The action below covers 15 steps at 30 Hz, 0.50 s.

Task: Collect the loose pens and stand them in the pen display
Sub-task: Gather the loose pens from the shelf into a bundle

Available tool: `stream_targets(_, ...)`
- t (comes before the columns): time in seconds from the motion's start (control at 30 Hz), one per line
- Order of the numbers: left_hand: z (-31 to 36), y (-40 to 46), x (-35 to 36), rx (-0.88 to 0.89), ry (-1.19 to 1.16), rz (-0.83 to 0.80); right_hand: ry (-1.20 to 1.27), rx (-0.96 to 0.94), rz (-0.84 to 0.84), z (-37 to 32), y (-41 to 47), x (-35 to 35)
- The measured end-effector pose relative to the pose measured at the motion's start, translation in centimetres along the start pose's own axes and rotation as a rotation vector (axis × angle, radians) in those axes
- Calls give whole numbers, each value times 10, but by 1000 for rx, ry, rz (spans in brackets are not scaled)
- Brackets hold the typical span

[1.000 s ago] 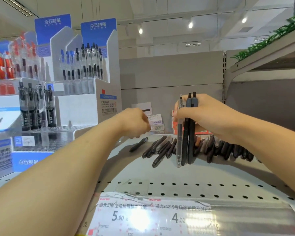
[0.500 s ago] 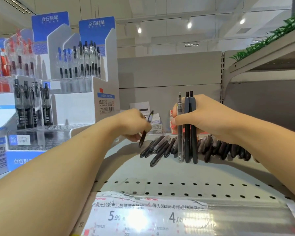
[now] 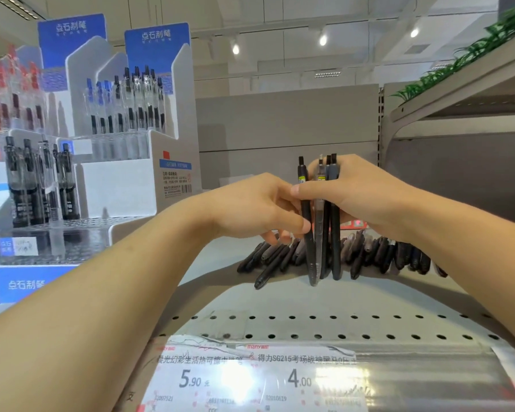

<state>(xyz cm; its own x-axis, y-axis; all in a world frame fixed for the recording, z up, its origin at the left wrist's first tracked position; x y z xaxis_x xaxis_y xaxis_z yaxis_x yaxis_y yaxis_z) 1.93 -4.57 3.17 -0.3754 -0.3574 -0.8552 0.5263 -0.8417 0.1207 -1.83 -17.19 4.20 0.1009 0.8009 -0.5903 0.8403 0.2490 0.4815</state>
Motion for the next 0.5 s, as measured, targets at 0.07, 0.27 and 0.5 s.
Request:
stream_targets(0.07, -8, 0, -6, -39, 1, 36, 3, 25, -24, 1, 1, 1)
stream_targets(0.27, -75, 15, -16, -469, 374, 97, 38, 81, -26, 7, 2, 0)
stream_targets(0.5, -101, 16, -12, -689, 342, -32, 45, 119, -79, 8, 2, 8)
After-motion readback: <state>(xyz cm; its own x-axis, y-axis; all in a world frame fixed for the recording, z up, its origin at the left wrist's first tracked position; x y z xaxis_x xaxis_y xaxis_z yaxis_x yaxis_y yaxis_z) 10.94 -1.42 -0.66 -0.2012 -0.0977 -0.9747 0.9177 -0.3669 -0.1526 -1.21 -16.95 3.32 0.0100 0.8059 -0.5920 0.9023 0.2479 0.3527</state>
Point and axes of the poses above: each hand's wrist, its own y-axis towards the middle knuckle, its own x-axis out of the palm, z = x × y, the point moved 6 cm from there along y, towards the middle knuckle, and after that the axes turned 10 degrees about -z, right-handed, at the moved point
